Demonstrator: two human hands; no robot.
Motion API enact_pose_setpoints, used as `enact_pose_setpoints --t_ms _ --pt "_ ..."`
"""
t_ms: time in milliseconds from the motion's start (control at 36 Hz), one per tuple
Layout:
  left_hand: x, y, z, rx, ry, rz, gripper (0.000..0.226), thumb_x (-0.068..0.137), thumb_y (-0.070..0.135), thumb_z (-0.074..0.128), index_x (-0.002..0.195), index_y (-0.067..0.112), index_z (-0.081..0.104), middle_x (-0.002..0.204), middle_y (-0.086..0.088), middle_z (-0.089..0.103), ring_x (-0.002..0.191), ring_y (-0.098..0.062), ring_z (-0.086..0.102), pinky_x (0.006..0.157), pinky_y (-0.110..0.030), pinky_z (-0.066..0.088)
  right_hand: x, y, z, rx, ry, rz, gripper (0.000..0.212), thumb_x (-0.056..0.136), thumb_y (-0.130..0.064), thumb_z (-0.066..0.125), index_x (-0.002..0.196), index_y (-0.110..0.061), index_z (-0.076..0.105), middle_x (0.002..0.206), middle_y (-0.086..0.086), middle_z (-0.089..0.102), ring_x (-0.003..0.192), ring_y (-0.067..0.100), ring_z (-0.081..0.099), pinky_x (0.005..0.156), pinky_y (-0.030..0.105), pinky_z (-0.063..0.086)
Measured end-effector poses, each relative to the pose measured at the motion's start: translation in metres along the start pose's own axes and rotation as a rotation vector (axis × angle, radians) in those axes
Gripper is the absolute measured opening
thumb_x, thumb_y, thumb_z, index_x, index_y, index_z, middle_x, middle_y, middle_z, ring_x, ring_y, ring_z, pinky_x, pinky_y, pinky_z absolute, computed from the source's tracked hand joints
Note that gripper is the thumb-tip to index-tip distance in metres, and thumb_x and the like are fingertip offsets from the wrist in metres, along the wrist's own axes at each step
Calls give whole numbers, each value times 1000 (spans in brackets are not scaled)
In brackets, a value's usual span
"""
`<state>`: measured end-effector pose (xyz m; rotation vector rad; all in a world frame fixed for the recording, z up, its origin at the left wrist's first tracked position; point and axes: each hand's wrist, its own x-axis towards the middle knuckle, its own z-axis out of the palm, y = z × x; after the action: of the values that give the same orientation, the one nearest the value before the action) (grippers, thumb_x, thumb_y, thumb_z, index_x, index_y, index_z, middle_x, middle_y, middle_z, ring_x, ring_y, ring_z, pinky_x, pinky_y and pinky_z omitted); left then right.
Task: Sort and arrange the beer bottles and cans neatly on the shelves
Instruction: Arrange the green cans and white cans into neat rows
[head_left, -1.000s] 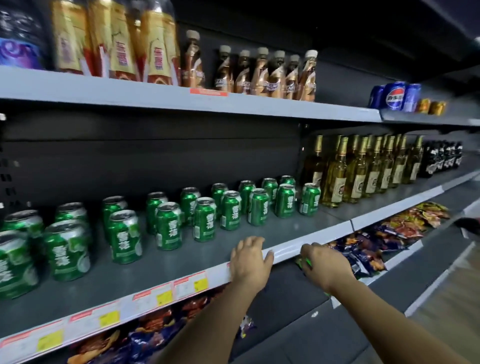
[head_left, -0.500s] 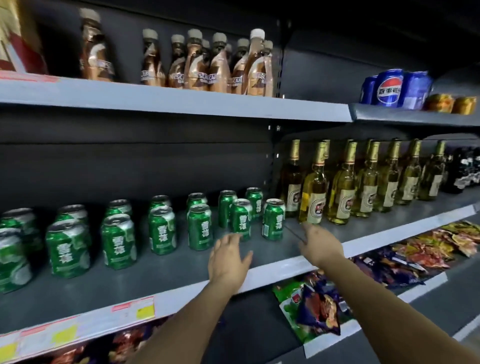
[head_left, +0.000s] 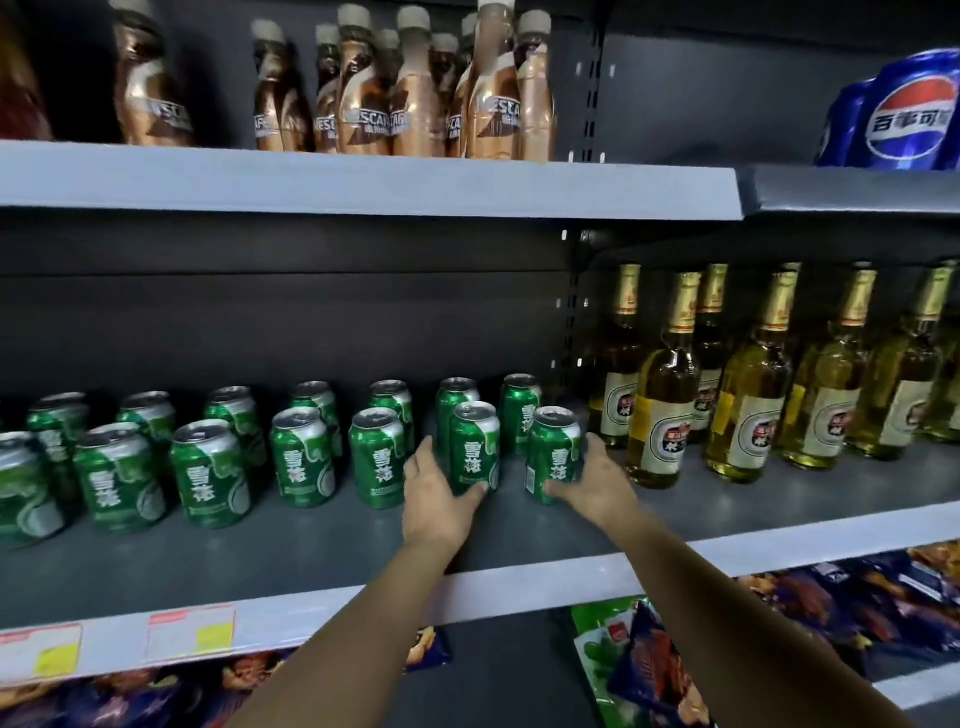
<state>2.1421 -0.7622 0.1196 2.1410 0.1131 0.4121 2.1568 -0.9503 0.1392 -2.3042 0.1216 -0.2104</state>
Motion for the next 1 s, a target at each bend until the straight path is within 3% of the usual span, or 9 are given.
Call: enact_pose_setpoints --t_ms 194,278,444,528,667,806,1000 --pt "29 2 26 -119 -37 -56 102 74 31 83 153 15 19 149 -9 34 136 -26 37 110 -36 34 20 2 18 84 19 5 89 71 -13 84 142 -12 30 133 10 56 123 28 53 102 38 42" --pt "38 0 38 -157 -29 -89 102 70 34 84 150 19 22 145 -6 42 133 -26 41 108 -45 38 25 6 22 71 57 16 74 75 -17 82 134 -12 38 130 10 59 120 29 55 99 39 45" --pt "47 -6 41 -158 26 -143 72 74 27 82 132 19 41 120 -3 62 111 -25 59 92 -37 48 33 8 22 18 61 -17 53 77 -22 81 113 -13 44 118 8 64 112 29 59 92 41 48" --pt "46 -10 35 -92 90 -160 74 73 34 82 131 18 41 123 -2 60 109 -26 58 82 -33 47 38 5 23 6 58 -24 52 78 -24 80 113 -12 43 118 9 63 112 30 58 91 41 48" --pt "49 -14 30 -37 159 -155 78 73 35 83 133 14 39 129 -8 54 118 -28 52 88 -39 47 44 -2 26 -3 28 -22 51 82 -24 76 117 -11 41 122 10 61 115 30 56 85 32 43" --pt "45 -10 36 -7 168 -158 80 76 35 81 137 13 35 132 -10 48 124 -29 46 88 -42 44 52 -4 31 -20 14 -18 55 84 -26 74 123 -10 38 129 11 58 118 32 54 86 35 43" --pt "43 -12 37 -30 149 -173 81 77 29 79 141 20 31 131 -4 56 119 -28 54 88 -39 46 55 -2 32 -35 21 -24 53 82 -26 75 118 -12 39 125 10 58 116 31 55 87 38 45"
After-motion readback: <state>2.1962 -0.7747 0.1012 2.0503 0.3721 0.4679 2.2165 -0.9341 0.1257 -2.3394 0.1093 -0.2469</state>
